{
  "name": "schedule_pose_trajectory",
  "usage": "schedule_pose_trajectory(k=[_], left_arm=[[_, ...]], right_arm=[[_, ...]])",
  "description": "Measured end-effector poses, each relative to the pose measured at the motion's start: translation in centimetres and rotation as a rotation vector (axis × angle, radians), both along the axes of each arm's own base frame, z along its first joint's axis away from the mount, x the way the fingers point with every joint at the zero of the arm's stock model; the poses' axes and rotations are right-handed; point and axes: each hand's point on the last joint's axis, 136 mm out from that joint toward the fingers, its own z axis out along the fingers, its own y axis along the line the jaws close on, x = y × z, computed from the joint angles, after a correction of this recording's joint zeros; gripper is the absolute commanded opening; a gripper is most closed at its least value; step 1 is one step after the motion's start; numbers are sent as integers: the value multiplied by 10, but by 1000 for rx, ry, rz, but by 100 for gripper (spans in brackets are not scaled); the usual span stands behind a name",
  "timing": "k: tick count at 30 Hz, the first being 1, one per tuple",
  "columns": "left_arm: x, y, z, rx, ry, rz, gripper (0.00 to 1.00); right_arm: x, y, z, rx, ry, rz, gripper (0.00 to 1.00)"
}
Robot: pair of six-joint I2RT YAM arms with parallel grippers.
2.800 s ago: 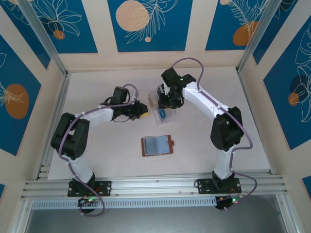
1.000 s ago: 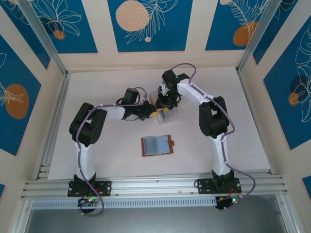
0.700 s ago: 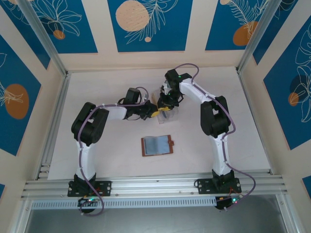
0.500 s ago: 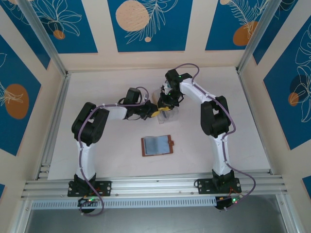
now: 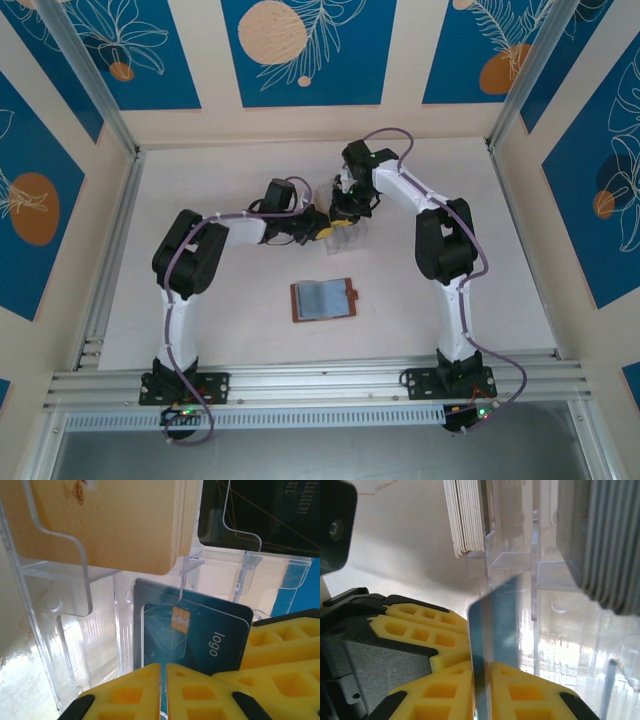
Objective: Put the credit cards into the card holder
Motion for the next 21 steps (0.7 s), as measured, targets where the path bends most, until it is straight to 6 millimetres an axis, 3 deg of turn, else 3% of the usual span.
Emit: schedule_pose_trajectory(k=[8, 11, 15, 21], left_arm=[[-1, -11, -1, 19, -12, -28, 10], [-1, -15, -2, 27, -21, -41, 10], [-5, -18, -9, 44, -11, -49, 10], [-6, -22, -9, 48, -28, -63, 10]], right_arm=[[-1, -10, 1, -29, 11, -15, 14], [-2, -14, 2, -36, 17, -22, 17], [-4, -13, 11, -17, 11, -27, 22], [-5, -9, 27, 19, -9, -23, 17]])
